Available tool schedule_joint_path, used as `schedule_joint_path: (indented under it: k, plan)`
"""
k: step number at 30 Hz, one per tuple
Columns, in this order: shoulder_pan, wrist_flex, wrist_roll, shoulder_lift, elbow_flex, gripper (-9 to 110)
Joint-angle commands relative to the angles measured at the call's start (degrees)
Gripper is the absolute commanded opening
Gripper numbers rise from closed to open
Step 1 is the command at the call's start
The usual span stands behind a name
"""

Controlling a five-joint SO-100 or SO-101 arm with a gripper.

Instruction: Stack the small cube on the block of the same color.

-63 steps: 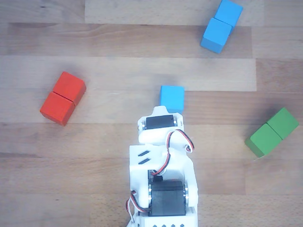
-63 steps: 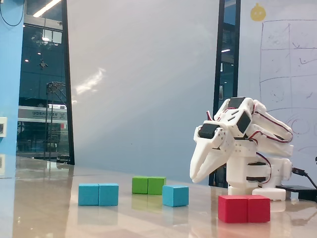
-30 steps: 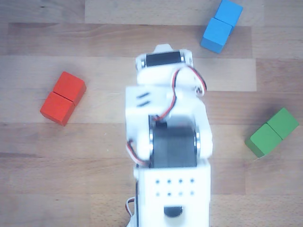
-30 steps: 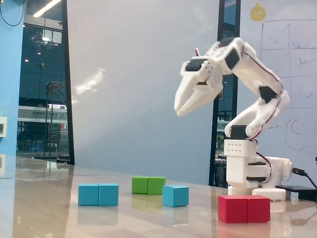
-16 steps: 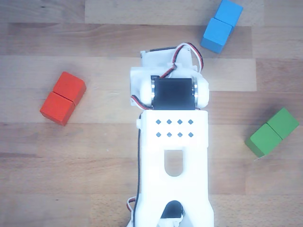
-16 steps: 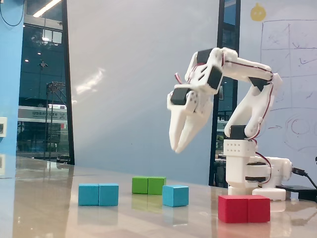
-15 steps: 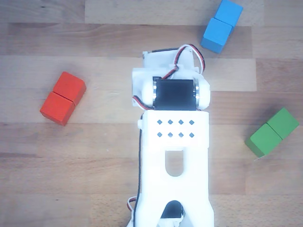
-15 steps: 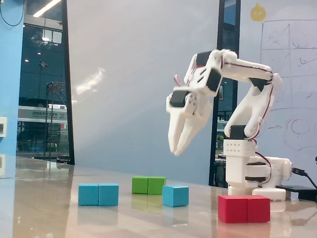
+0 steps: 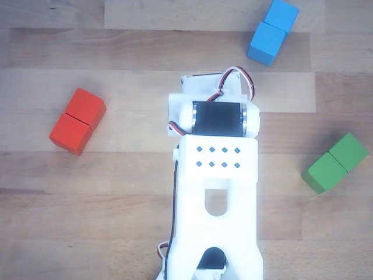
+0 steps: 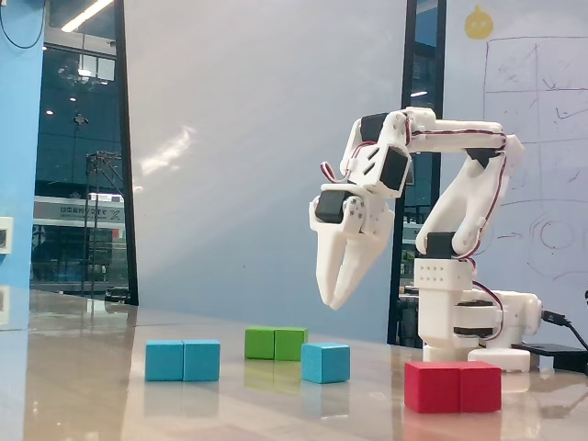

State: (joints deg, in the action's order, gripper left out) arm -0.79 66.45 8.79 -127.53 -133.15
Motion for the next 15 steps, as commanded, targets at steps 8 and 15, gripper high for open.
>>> schedule_joint_path:
  k: [8, 15]
  plan:
    - [0.35, 0.53, -0.35, 0.18, -2.29, 17]
    - [0.35, 0.44, -0.35, 0.09, -4.66, 27]
